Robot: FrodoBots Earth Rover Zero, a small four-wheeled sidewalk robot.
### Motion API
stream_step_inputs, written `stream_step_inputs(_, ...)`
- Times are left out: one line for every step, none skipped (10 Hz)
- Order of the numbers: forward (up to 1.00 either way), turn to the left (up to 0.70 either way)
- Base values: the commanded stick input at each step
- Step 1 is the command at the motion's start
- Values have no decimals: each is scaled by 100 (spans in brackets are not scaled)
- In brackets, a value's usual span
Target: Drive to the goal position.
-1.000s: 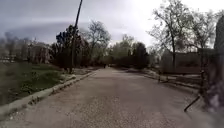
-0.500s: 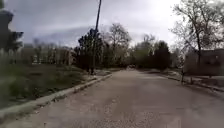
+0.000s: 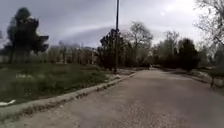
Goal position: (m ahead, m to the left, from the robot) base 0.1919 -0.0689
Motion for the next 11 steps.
stream_step_inputs(56, 18)
stream_step_inputs(42, -1)
stream_step_inputs(28, -19)
stream_step_inputs(13, -37)
stream_step_inputs(0, -54)
stream_step_inputs(0, -59)
stream_step_inputs(0, -64)
stream_step_inputs(0, -69)
stream_step_inputs(0, -70)
stream_step_inputs(0, -70)
stream_step_inputs(0, -70)
